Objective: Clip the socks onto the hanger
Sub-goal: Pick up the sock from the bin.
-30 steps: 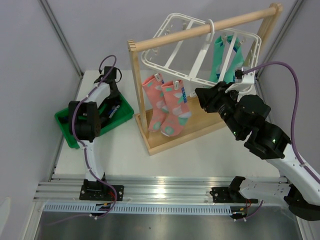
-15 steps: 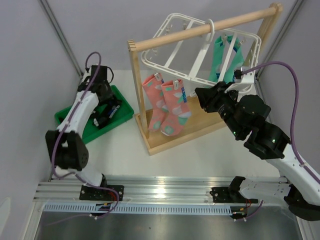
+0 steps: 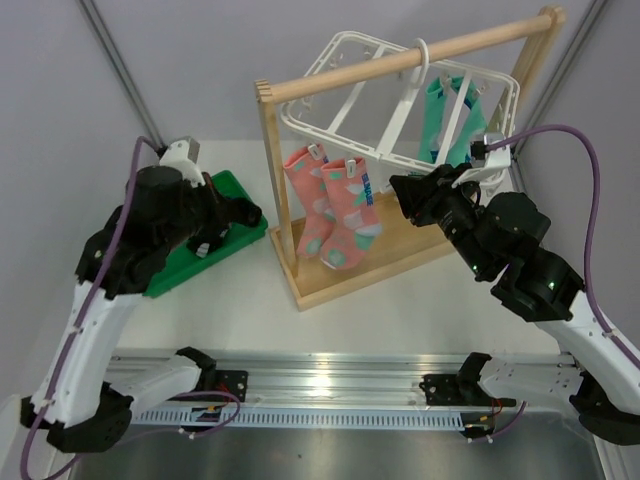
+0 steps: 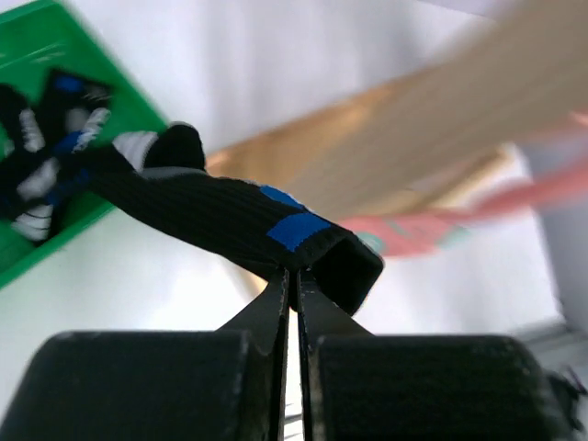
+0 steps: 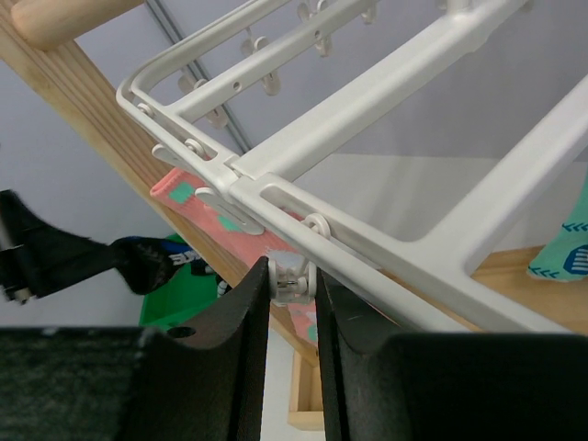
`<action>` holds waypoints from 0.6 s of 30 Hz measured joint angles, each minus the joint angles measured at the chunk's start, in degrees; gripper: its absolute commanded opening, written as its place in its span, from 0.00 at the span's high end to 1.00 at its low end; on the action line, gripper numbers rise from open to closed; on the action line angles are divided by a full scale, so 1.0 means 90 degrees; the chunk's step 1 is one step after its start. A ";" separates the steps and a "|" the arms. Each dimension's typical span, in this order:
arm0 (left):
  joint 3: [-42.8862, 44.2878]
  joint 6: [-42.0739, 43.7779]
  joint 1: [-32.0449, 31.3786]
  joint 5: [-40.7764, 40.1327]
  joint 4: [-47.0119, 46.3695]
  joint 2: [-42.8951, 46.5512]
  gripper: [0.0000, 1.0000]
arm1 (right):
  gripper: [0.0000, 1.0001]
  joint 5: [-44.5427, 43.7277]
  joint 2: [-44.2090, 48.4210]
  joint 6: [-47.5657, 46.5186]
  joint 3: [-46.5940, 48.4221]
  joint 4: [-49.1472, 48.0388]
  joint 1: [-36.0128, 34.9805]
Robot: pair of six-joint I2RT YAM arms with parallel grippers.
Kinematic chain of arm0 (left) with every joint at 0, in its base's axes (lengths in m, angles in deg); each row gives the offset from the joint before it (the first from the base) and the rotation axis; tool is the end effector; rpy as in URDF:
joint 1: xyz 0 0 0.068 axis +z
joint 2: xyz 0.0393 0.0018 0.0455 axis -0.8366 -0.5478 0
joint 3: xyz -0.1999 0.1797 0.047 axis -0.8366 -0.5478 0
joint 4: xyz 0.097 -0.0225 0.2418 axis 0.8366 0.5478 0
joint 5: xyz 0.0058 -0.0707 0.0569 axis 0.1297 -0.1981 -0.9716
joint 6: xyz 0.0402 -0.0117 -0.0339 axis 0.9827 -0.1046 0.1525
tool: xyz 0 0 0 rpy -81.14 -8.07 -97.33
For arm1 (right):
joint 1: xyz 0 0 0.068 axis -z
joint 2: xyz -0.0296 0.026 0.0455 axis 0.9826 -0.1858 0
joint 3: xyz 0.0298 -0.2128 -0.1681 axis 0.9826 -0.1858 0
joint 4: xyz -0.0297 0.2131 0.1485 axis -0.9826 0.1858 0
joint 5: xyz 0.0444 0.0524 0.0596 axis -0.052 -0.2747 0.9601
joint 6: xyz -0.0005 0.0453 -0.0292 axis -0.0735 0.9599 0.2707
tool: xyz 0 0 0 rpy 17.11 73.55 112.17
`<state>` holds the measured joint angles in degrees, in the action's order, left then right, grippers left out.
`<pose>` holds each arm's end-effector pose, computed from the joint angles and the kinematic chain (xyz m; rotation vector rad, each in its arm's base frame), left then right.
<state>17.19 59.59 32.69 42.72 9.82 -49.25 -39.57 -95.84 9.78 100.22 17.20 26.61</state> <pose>0.1586 -0.0660 0.4562 -0.1496 2.0815 -0.4309 0.1160 0.1273 0.5031 -0.0978 1.5511 0.6665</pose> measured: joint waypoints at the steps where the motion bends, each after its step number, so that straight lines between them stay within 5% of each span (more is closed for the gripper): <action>1: 0.0146 0.0002 -0.0165 0.0124 0.0114 0.0155 0.99 | 1.00 0.0024 0.0005 -0.0017 0.0000 -0.0010 0.0005; 11: 0.1766 0.0085 -0.0573 0.0792 0.0549 0.0967 0.99 | 1.00 0.0148 0.0032 -0.0073 -0.0005 -0.0087 0.0012; 18: 0.1848 0.0044 -0.1073 0.2115 0.0073 0.0765 0.99 | 1.00 0.0277 0.0075 -0.0100 -0.0005 -0.0136 0.0032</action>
<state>33.82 59.98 23.03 61.76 10.47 -42.37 -37.08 -95.16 8.88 100.18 15.98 26.89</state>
